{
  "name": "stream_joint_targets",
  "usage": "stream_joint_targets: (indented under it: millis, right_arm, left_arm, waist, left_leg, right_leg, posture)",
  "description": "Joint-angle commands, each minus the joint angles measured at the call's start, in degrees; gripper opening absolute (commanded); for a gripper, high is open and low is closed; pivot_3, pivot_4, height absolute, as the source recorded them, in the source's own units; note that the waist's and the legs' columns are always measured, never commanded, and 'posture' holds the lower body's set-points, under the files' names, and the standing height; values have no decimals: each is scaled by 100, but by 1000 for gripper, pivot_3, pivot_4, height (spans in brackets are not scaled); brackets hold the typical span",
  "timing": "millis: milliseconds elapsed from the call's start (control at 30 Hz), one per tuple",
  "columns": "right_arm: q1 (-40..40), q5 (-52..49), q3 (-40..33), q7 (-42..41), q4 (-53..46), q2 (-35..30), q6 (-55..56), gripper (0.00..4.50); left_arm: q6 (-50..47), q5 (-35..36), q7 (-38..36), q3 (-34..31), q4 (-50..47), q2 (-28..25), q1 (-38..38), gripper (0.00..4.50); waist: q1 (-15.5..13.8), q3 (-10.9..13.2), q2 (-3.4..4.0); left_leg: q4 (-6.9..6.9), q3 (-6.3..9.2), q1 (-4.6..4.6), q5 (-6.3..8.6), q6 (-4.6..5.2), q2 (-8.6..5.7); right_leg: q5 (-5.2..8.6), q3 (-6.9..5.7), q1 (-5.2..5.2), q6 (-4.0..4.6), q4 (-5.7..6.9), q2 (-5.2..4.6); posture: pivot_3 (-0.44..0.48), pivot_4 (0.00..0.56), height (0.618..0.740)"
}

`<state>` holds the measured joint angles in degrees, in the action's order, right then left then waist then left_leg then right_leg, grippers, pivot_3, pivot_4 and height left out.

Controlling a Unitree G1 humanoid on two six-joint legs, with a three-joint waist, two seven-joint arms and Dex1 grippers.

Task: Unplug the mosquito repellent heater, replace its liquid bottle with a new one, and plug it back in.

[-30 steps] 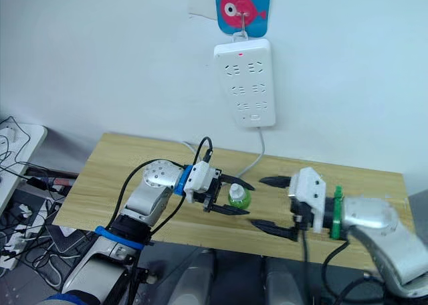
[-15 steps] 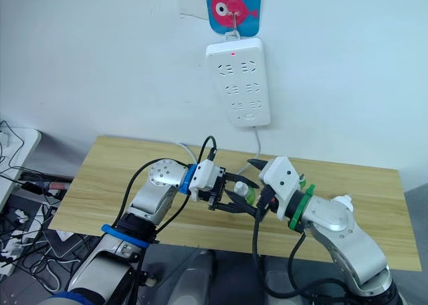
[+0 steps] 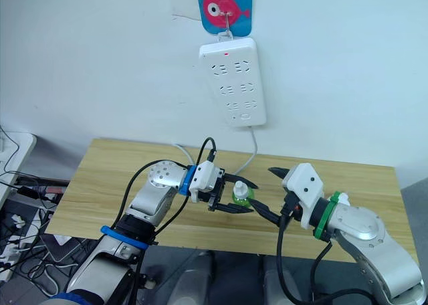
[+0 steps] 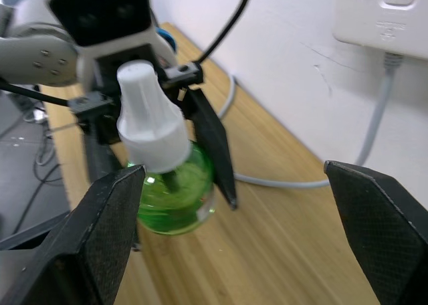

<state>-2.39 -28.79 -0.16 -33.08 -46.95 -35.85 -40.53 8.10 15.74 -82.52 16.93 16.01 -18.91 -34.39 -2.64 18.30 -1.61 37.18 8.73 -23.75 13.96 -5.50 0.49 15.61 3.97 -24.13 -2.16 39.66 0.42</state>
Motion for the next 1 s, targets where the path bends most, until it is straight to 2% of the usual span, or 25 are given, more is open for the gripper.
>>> stream_joint_targets:
  millis: [33, 233, 367, 467, 600, 833, 1000]
  right_arm:
    - [-192, -237, 219, 33, -301, 104, -82, 4471]
    - [-542, 20, 775, 134, -49, 273, 19, 4471]
    - [-763, 273, 899, 288, 215, 438, 127, 4471]
    - [-812, 399, 838, 375, 338, 484, 167, 4471]
    - [-418, 303, 521, 218, 156, 225, 162, 4471]
    - [108, -437, -76, 12, -423, -84, -124, 4471]
    - [132, -712, -27, -5, -579, -166, -240, 4471]
  left_arm:
    - [115, 77, -21, -49, -113, 29, -22, 2287]
    - [155, 54, -16, -63, -57, 40, -65, 2287]
    - [161, 55, -10, -56, -49, 52, -80, 2287]
    - [168, 58, -3, -41, -54, 70, -70, 2287]
    - [170, 92, -60, -35, -94, 43, -18, 2287]
    - [194, 93, -97, -66, 36, 71, -112, 2287]
    - [251, 84, -99, -86, 147, 102, -174, 2287]
  waist:
    - [6, -9, 0]
    - [1, -71, -3]
    - [0, -83, -4]
    - [1, -90, -4]
    - [0, -93, -3]
    - [4, -103, -4]
    - [50, -124, -5]
  left_leg:
    - [0, 0, 0, 0, 0, 0]
    - [-1, 0, -2, -1, -1, -2]
    - [-1, 1, -1, -1, -1, -2]
    - [-2, 0, -2, -1, -2, -2]
    - [-2, 0, -3, -1, -2, -3]
    - [-1, -1, -1, 0, 1, -3]
    - [0, -2, -1, 0, 2, -3]
  right_leg:
    - [0, 0, 0, 0, 0, 0]
    - [0, -1, 1, 0, -8, -1]
    - [0, -1, 1, 0, -7, -1]
    - [0, -1, 0, 0, -8, -1]
    - [0, -1, 1, 0, -10, -2]
    - [0, 0, 1, 0, -7, -2]
    - [0, 1, 2, 0, -6, -2]
  posture:
    - [186, 245, 740]
    - [188, 239, 740]
    - [180, 236, 740]
    - [174, 237, 740]
    - [166, 235, 740]
    - [156, 234, 740]
    - [139, 227, 740]
